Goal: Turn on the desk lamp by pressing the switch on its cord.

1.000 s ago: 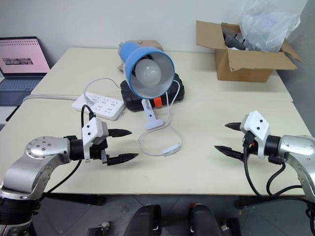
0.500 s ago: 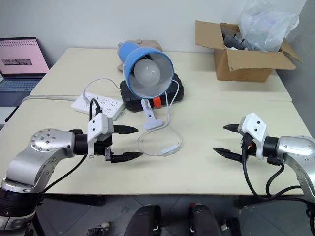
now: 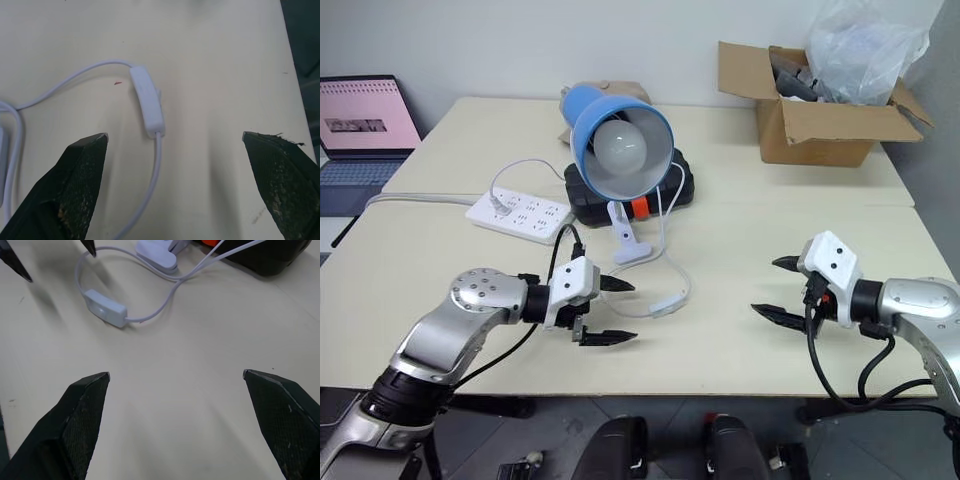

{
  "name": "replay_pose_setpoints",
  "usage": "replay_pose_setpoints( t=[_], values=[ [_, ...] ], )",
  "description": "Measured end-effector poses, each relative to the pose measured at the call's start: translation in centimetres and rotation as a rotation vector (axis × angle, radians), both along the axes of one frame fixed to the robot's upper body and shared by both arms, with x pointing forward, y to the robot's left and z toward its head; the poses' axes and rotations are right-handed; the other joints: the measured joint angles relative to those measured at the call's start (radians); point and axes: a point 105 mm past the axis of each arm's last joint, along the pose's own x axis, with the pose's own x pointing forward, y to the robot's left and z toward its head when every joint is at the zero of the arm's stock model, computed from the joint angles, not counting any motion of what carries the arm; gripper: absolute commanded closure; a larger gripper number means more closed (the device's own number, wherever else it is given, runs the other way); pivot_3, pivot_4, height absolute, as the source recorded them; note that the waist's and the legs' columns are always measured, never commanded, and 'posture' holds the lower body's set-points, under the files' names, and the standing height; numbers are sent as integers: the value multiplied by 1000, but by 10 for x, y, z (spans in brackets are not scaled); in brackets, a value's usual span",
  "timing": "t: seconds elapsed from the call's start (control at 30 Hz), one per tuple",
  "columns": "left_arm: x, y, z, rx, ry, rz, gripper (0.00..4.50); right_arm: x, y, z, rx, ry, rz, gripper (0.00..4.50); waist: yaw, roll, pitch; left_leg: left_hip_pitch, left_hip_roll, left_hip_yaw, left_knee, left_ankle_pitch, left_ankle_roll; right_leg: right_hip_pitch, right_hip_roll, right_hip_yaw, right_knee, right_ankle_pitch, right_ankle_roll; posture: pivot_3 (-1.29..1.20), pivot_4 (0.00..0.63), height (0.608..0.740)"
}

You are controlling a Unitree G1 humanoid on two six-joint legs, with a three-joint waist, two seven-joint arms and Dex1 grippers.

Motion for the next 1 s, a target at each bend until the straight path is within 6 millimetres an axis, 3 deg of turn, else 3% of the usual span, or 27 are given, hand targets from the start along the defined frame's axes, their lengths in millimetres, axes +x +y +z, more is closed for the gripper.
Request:
replay_pose_setpoints(
  t=[0.2, 0.6, 1.0],
  values=[
    [5, -8, -19, 2, 23, -9, 0, -6, 1, -5, -10, 27, -7, 10, -1, 0, 0, 0, 0, 0, 0, 0, 0, 0, 0, 0, 0, 0, 0, 0, 150, 740],
    [22, -21, -36, -22, -2, 14, 0, -12, 1, -6, -17, 34, -13, 10, 0, 0, 0, 0, 0, -1, 0, 0, 0, 0, 0, 0, 0, 0, 0, 0, 150, 740],
    [24, -32, -38, -33, -29, -11, 2435, -13, 1, -6, -18, 38, -12, 0, 1, 0, 0, 0, 0, -1, 1, 0, 0, 1, 0, 0, 0, 1, 1, 0, 150, 740]
  ],
)
